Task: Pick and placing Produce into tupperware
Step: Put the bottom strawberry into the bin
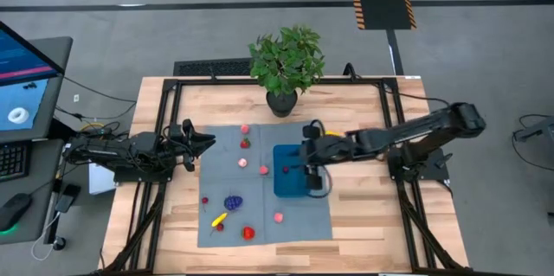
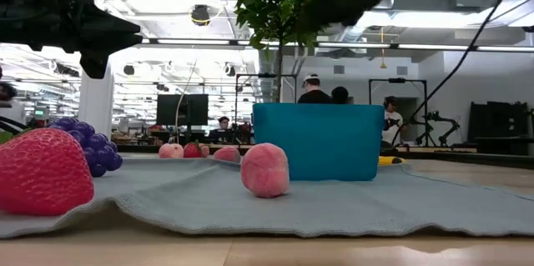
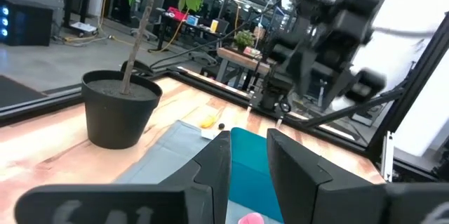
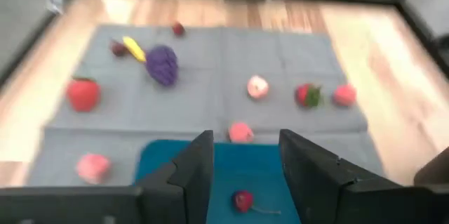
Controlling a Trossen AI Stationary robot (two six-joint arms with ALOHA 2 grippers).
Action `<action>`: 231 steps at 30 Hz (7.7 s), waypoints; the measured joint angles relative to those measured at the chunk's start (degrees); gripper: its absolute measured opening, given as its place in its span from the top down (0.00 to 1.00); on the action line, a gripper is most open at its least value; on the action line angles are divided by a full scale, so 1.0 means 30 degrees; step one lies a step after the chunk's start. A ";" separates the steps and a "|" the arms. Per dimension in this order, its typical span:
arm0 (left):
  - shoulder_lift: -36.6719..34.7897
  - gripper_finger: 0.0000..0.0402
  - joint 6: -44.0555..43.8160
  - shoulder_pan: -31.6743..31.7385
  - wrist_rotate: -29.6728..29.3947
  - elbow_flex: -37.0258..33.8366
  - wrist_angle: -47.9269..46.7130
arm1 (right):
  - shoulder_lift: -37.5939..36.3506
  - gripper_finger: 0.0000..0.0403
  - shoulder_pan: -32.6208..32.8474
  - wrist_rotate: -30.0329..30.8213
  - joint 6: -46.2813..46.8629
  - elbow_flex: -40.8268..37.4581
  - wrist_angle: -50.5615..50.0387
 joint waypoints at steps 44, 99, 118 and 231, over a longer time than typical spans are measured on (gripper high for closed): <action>1.1949 0.79 -0.2546 -0.9178 -0.3028 0.1424 0.7664 | -1.3268 0.72 1.1474 0.6739 -0.0921 -1.4770 1.1537; 3.0648 0.80 -1.1618 -1.3839 -0.0110 1.6007 -0.2542 | -2.3162 0.74 -0.0298 0.3418 0.1126 -1.8068 0.4020; 3.3106 0.80 -1.2383 -1.3751 0.0146 1.8811 -0.6840 | -2.3162 0.74 -0.0298 0.3360 0.1153 -1.8068 0.4100; 1.2599 1.00 -0.0585 -1.2015 -1.3949 0.0378 1.6435 | -2.3154 0.74 -0.0294 0.3353 0.2144 -1.8068 0.3677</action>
